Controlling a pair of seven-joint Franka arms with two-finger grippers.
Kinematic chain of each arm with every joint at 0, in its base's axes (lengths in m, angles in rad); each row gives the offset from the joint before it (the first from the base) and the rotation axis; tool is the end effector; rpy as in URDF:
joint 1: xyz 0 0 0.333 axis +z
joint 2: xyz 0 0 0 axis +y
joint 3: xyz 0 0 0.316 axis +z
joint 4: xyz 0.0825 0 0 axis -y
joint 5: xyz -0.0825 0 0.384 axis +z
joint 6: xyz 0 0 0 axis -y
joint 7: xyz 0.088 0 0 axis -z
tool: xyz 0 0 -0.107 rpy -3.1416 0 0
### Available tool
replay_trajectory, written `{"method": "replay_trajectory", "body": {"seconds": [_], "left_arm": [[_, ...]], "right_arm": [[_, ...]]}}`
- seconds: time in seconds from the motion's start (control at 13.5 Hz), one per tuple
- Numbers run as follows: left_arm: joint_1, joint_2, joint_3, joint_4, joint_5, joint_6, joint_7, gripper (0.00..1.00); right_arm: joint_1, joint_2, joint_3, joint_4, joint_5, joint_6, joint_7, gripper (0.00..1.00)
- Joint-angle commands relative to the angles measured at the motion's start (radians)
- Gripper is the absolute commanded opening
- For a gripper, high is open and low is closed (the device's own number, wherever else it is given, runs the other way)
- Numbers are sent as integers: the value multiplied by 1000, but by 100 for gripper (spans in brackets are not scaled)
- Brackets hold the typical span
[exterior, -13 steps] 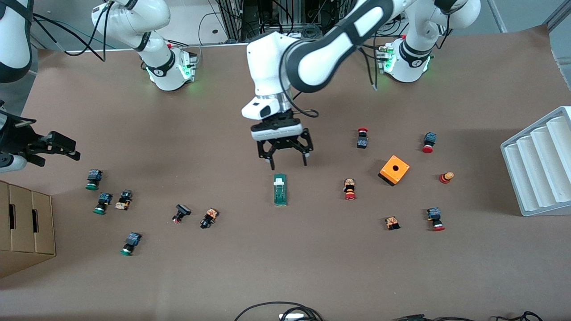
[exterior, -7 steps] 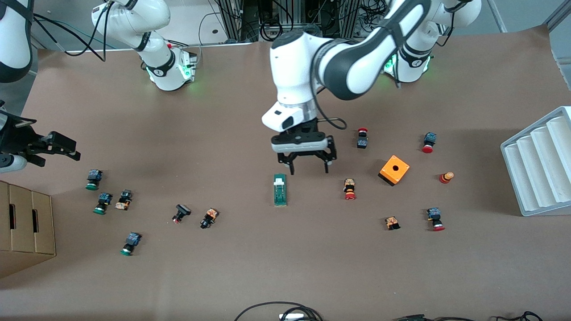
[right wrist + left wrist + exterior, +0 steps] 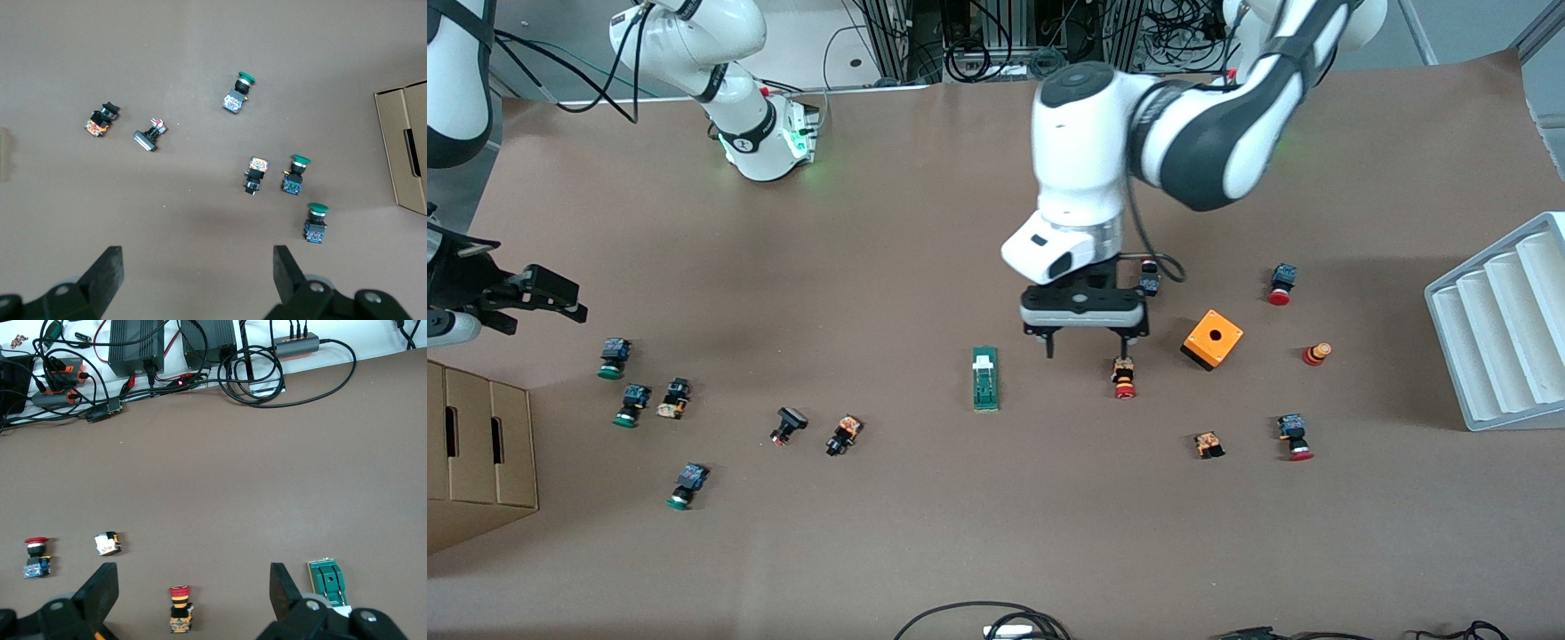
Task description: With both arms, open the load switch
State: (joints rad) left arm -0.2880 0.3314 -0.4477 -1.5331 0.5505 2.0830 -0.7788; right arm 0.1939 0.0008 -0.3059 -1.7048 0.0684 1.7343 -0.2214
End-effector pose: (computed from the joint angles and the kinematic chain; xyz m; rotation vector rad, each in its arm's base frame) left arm 0.5463 -0.4053 0.5098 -2.9647 0.1910 -0.6630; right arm 0.5626 -0.0569 0.5749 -3.0755 -0.1527 -0.0609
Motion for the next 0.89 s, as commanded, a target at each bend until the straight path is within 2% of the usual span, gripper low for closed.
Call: {"method": "replay_trajectory", "body": {"seconds": [0.0,0.45,0.82], "left_arm": [[64,-58,-6,-16,-78,6,99,100],[185,-104,-6,-12,-237,-3,298,100],[260,-143,-5,-12,-319,-64,335,100]], "right_arm": [[6,11,-4,22,-22,1,-1,100],[6,11,-4,24,-22,1,-1,100],[6,11,-4,42,-22,-1,-3,100]]}}
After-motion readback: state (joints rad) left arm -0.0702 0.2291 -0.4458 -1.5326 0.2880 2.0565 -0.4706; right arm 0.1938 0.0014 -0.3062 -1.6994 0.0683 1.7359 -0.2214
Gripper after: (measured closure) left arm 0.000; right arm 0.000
